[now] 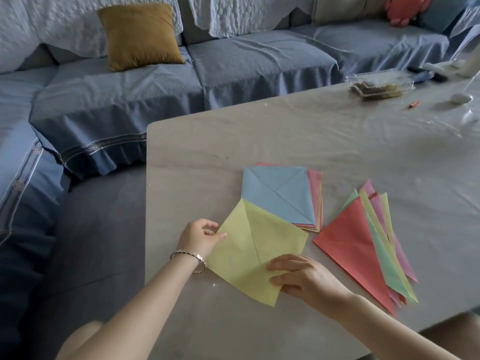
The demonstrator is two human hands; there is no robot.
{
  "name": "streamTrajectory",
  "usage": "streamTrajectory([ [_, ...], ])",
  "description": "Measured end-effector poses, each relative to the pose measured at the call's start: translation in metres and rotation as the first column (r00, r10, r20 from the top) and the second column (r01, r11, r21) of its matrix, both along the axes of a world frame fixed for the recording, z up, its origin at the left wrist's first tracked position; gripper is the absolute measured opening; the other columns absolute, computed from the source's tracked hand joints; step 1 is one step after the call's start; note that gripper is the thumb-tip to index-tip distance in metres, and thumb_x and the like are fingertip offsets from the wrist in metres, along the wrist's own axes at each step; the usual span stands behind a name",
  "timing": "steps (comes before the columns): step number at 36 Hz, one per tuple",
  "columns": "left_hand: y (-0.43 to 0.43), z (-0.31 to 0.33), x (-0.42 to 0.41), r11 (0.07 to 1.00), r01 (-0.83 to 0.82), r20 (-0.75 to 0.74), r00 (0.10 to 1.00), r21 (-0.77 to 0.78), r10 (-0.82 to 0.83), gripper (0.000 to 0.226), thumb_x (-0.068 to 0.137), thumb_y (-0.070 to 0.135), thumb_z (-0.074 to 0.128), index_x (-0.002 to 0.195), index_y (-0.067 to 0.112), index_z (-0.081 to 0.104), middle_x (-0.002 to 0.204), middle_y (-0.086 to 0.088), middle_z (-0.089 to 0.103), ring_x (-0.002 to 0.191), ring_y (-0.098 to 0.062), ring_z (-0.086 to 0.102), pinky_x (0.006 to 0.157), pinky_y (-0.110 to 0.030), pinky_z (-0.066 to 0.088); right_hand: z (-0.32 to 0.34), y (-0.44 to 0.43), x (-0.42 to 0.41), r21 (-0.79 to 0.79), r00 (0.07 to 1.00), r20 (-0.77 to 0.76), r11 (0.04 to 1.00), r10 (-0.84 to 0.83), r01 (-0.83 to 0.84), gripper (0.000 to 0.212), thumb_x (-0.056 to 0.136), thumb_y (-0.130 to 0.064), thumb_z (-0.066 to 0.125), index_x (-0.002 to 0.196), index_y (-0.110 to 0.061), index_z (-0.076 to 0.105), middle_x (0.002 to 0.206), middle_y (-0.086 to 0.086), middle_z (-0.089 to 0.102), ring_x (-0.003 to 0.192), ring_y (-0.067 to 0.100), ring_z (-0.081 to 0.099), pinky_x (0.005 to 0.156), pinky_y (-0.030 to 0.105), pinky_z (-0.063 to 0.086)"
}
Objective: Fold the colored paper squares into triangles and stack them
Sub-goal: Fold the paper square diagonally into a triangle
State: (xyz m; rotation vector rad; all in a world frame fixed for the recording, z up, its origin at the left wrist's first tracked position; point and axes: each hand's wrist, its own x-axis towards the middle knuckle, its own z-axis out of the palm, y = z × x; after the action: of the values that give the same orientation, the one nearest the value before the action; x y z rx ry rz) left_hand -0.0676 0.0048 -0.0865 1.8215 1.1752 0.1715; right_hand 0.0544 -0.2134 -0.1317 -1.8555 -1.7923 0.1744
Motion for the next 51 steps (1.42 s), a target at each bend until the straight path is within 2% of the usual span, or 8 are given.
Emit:
streamTrajectory([
  [4, -0.007, 0.000, 0.003, 0.998, -0.048, 0.091, 0.995, 0.049, 0.044, 0.005, 0.078, 0.007, 0.069, 0.082, 0.008, 0.069, 0.068, 0.005, 0.061, 0.072, -0.016, 0.059, 0.064, -0.019, 0.041, 0.001, -0.009, -0.001, -0.037, 0.998, -0.056, 0.999, 0.011, -0.013, 0.049, 0.094, -0.051, 0.036, 0.086, -0.022, 0.075, 0.108, -0.006, 0.069, 0.107, 0.007, 0.059, 0.085, 0.019, 0.050],
  [9, -0.015, 0.006, -0.002, 0.989, -0.084, 0.188, 0.980, 0.126, 0.059, 0.022, 0.080, 0.006, 0.067, 0.065, 0.021, 0.059, 0.065, 0.010, 0.058, 0.064, -0.011, 0.054, 0.054, -0.010, 0.037, 0.015, -0.009, -0.002, -0.055, 0.925, -0.358, 0.992, -0.126, 0.114, 0.053, 0.088, -0.060, 0.041, 0.094, -0.019, 0.073, 0.108, -0.010, 0.067, 0.109, -0.007, 0.053, 0.093, 0.010, 0.041],
  [12, -0.022, 0.016, -0.007, 0.987, -0.069, 0.262, 0.965, 0.143, 0.029, 0.026, 0.082, 0.005, 0.065, 0.064, 0.023, 0.058, 0.064, 0.009, 0.060, 0.057, 0.000, 0.055, 0.053, -0.004, 0.039, 0.033, 0.000, 0.002, 0.021, 0.890, -0.387, 0.963, -0.240, 0.269, 0.039, 0.084, -0.061, 0.047, 0.093, -0.030, 0.068, 0.115, -0.028, 0.055, 0.109, -0.010, 0.051, 0.093, 0.008, 0.037],
  [18, -0.030, 0.033, -0.021, 0.995, 0.035, 0.349, 0.935, 0.095, -0.066, 0.029, 0.081, -0.001, 0.063, 0.066, 0.024, 0.064, 0.060, 0.016, 0.065, 0.059, 0.006, 0.058, 0.057, -0.006, 0.042, 0.082, 0.016, 0.006, 0.038, 0.759, -0.519, 0.876, -0.394, 0.480, 0.009, 0.075, -0.030, 0.068, 0.072, -0.038, 0.068, 0.124, -0.026, 0.044, 0.121, -0.008, 0.038, 0.095, 0.005, 0.031],
  [26, -0.041, 0.050, -0.030, 0.998, 0.068, 0.367, 0.928, 0.006, -0.066, 0.027, 0.082, 0.000, 0.064, 0.066, 0.022, 0.065, 0.062, 0.011, 0.065, 0.056, 0.006, 0.056, 0.055, -0.005, 0.041, 0.107, 0.019, 0.001, -0.130, 0.477, -0.782, 0.854, -0.400, 0.503, 0.015, 0.074, -0.009, 0.073, 0.070, -0.023, 0.070, 0.063, -0.020, 0.068, 0.062, -0.012, 0.061, 0.063, 0.002, 0.043],
  [34, -0.068, 0.078, -0.029, 0.983, 0.076, 0.417, 0.898, 0.165, -0.139, 0.009, 0.083, 0.026, 0.062, 0.091, 0.027, 0.066, 0.081, 0.018, 0.067, 0.078, 0.008, 0.063, 0.070, -0.003, 0.043, 0.117, 0.016, -0.014, -0.141, 0.422, -0.793, 0.806, -0.440, 0.575, 0.022, 0.073, -0.011, 0.075, 0.062, -0.029, 0.069, 0.061, -0.019, 0.068, 0.058, -0.009, 0.060, 0.058, 0.002, 0.042],
  [41, -0.088, 0.078, -0.021, 0.936, 0.065, 0.391, 0.897, 0.346, -0.207, 0.024, 0.077, 0.013, 0.071, 0.098, 0.024, 0.070, 0.088, 0.023, 0.064, 0.089, 0.009, 0.059, 0.074, 0.000, 0.040, 0.126, 0.015, -0.025, -0.133, 0.455, -0.771, 0.811, -0.446, 0.569, 0.020, 0.074, -0.010, 0.074, 0.065, -0.027, 0.069, 0.064, -0.026, 0.067, 0.059, -0.012, 0.059, 0.058, 0.000, 0.039],
  [51, -0.101, 0.082, -0.022, 0.965, -0.015, 0.491, 0.863, 0.263, -0.120, 0.039, 0.076, 0.007, 0.071, 0.086, 0.044, 0.064, 0.083, 0.021, 0.068, 0.079, 0.008, 0.062, 0.073, -0.006, 0.045, 0.132, 0.010, -0.033, -0.040, 0.522, -0.733, 0.795, -0.435, 0.605, 0.020, 0.072, -0.009, 0.075, 0.066, -0.027, 0.068, 0.069, -0.014, 0.068, 0.058, -0.001, 0.057, 0.058, 0.008, 0.042],
])
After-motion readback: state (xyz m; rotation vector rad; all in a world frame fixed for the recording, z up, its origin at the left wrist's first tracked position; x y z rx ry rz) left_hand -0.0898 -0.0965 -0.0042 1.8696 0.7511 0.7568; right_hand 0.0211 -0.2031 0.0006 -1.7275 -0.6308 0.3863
